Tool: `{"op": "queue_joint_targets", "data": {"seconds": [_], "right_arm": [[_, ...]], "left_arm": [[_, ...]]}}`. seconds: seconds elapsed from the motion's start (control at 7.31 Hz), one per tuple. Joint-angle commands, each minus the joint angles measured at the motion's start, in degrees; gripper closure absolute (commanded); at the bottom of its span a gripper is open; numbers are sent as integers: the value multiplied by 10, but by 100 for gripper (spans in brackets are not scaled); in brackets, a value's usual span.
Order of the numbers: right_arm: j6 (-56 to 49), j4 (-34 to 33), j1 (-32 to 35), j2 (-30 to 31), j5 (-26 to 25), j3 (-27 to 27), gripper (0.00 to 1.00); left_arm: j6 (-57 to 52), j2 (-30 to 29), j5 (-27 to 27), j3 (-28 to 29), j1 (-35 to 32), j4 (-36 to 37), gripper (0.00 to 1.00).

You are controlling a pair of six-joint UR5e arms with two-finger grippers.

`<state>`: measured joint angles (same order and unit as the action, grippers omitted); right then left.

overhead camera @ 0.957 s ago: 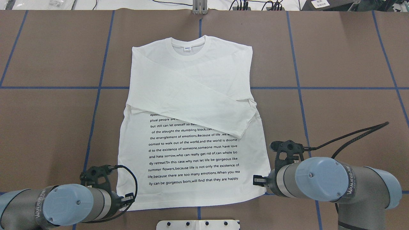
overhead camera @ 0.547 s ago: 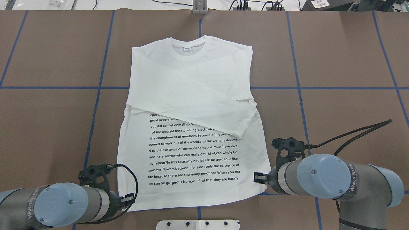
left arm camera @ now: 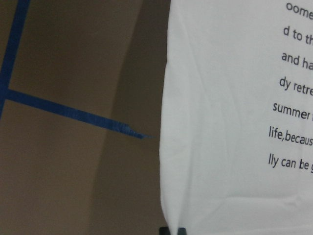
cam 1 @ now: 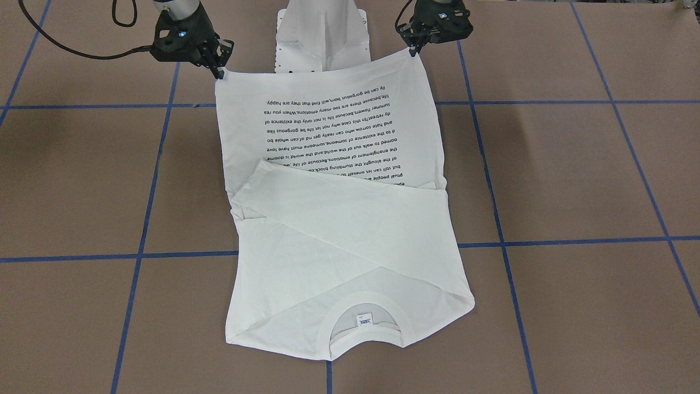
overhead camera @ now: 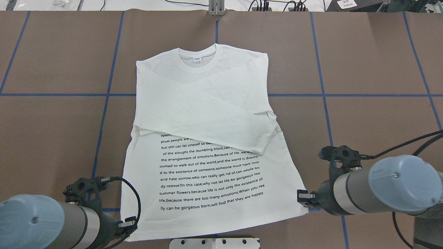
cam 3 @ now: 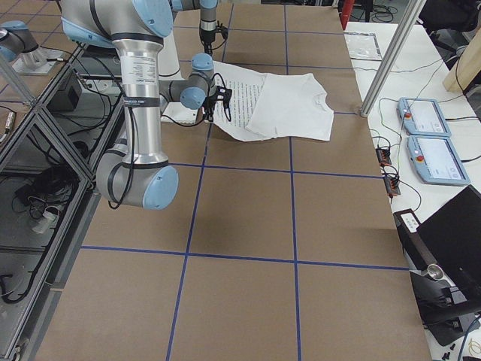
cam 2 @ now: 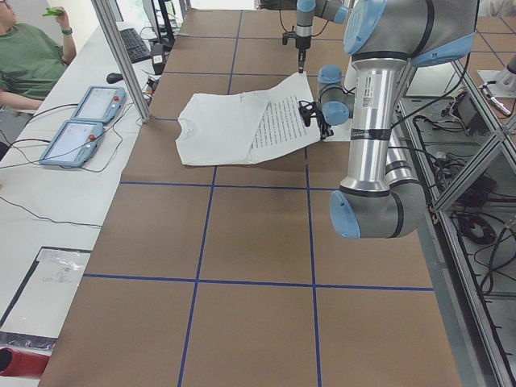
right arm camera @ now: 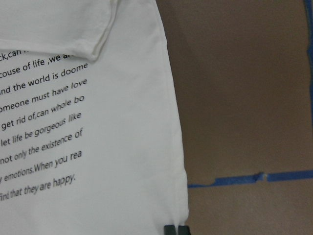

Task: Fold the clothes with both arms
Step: 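Lift the hem with both grippers and fold it over toward the collar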

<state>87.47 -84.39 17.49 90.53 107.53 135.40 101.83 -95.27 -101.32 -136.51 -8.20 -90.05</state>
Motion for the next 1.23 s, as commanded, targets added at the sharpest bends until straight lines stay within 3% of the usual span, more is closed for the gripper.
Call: {"op": "queue_joint_targets", "data": {"seconds": [0.0,0.14,0.27,0.41,0.55,0.68,0.82,0.96,1.09], "right_arm": [[-2,-1,7,78,92,83,100],[-1,-1,12,78,155,89,100],[-2,1,28,76,182,87,100],[-2,2,39,70,183,78,100],[-2,2,85,20,176,49,100],[-2,2,136,-10,177,21,100],[-8,3,180,-25,180,0,100],[-18,3,230,-69,187,-35,100],[-26,2,291,-123,206,-87,100]], "left_arm": [[-1,-5,-11,-65,11,43,100],[-1,-6,-11,-76,20,44,100],[-1,-6,-15,-88,19,44,100],[-1,-15,-34,-89,12,44,100],[-2,-31,-37,-90,-15,44,100],[-21,-47,-38,-83,-73,45,100],[-115,-61,-61,-74,-157,48,100],[-190,-74,-123,-40,-250,61,100],[-231,-124,-142,21,-309,63,100]]}}
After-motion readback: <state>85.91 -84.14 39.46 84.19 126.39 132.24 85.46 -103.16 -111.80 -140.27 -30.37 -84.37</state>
